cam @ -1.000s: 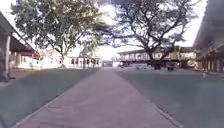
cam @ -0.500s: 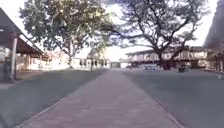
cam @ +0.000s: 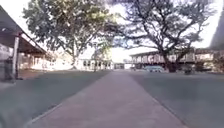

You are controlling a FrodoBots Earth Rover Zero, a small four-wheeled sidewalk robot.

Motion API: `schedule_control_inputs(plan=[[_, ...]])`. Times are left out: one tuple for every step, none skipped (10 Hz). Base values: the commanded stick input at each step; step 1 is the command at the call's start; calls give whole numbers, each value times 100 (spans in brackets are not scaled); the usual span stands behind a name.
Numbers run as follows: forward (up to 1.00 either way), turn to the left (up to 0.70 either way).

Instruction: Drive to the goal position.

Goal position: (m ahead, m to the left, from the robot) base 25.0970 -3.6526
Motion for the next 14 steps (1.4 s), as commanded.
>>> schedule_control_inputs(plan=[[70, 0], [70, 0], [70, 0], [70, 0], [70, 0], [70, 0], [70, 0], [70, 0], [70, 0], [70, 0], [70, 0], [70, 0], [70, 0], [70, 0]])
